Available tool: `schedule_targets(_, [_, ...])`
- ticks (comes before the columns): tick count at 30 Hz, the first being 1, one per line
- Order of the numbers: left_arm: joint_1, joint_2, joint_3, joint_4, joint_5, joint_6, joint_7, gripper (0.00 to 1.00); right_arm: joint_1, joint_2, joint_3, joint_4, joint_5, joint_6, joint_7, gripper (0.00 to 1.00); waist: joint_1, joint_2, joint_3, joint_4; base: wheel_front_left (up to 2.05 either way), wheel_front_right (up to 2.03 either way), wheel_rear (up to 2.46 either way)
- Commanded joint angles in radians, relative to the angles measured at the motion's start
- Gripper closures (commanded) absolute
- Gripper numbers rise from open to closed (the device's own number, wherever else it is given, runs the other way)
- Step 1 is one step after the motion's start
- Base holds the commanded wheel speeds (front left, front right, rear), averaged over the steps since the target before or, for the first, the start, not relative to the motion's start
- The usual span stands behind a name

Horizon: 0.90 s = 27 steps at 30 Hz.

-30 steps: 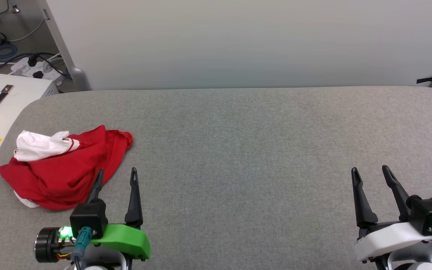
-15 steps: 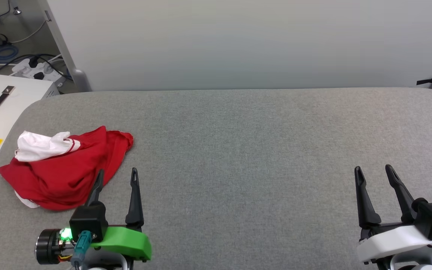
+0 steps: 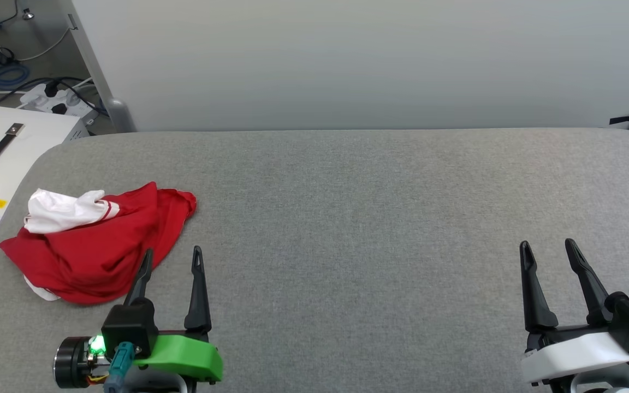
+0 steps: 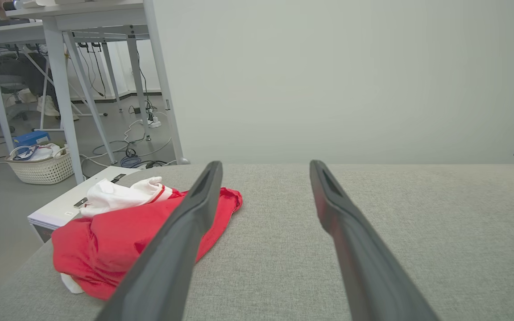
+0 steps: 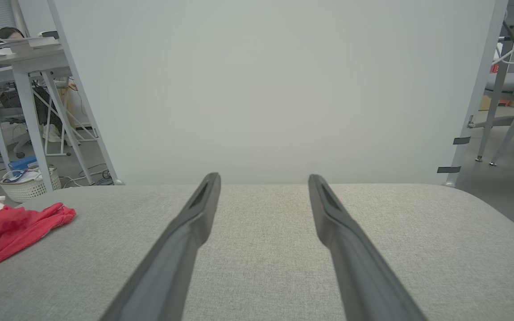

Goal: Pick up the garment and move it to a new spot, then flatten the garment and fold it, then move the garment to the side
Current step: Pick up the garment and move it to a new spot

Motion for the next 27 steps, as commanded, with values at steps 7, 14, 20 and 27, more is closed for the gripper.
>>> schedule_targets(7, [0.004,-0.004,0.007,0.003,-0.001,0.024,-0.026,0.0,0.019,-0.001,0.007,-0.016,0.012,0.0,-0.024,0.0,0.0,0.0,0.01,0.032,0.0,0.0,0.0])
schedule_targets(14, [-0.001,-0.004,0.02,0.003,-0.003,0.04,-0.04,0.0,0.018,-0.001,0.015,-0.019,0.012,0.0,-0.038,0.0,0.0,0.0,0.024,0.091,0.0,0.0,0.0])
schedule_targets(20, [-0.003,-0.004,0.035,0.004,-0.013,0.049,-0.052,0.0,0.018,-0.001,0.016,-0.019,0.008,0.0,-0.05,0.0,0.0,0.0,0.033,0.159,0.0,0.0,0.0])
schedule_targets(27, [-0.006,-0.005,0.046,0.007,-0.027,0.057,-0.067,0.0,0.013,-0.001,0.027,-0.02,-0.002,-0.001,-0.065,0.0,0.0,0.0,0.045,0.245,0.0,0.0,0.0])
